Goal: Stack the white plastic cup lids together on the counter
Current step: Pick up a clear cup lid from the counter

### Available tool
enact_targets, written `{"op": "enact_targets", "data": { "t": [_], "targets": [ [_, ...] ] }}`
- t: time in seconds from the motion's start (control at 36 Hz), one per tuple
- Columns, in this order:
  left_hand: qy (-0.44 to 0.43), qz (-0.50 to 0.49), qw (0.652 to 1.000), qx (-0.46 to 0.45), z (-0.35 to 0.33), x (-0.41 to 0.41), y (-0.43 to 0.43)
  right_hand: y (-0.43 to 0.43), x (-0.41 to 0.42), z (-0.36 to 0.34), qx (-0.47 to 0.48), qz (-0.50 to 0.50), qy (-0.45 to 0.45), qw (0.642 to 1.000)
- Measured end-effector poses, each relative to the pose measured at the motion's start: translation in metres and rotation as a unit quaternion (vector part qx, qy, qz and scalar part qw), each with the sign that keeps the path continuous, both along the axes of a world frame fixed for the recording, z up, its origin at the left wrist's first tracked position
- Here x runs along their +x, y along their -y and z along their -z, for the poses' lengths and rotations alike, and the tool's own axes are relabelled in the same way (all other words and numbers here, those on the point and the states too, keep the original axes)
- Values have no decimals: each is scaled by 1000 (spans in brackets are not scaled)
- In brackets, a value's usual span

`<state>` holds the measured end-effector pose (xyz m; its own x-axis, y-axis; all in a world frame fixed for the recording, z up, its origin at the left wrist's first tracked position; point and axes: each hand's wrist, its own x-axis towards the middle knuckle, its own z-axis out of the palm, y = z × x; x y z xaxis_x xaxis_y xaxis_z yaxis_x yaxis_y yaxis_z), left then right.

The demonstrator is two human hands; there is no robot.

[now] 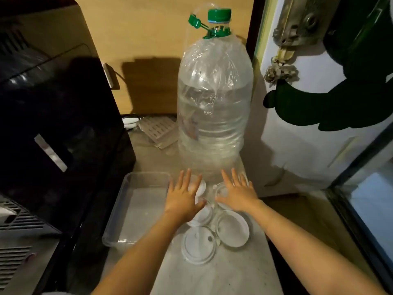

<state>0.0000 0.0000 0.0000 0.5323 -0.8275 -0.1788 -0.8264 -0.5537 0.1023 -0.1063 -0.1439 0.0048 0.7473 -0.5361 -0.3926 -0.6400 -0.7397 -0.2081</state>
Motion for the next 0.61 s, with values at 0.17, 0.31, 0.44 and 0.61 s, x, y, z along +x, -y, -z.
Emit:
{"op": "enact_targets", "data": {
  "t": [0.17,0.31,0.44,0.61],
  "targets": [
    [-8,1,1000,-11,0,3,3,0,4,14,36,38,-30,998],
    [-36,-22,998,-44,0,3,0,1,13,23,54,84,-17,995],
    [-104,-39,991,-80,-6,2,-3,-2,19,27,49,112,1,993],
    [-222,-71,960,-155,-8,6,-5,-2,25,23,45,127,29,991]
  ]
}}
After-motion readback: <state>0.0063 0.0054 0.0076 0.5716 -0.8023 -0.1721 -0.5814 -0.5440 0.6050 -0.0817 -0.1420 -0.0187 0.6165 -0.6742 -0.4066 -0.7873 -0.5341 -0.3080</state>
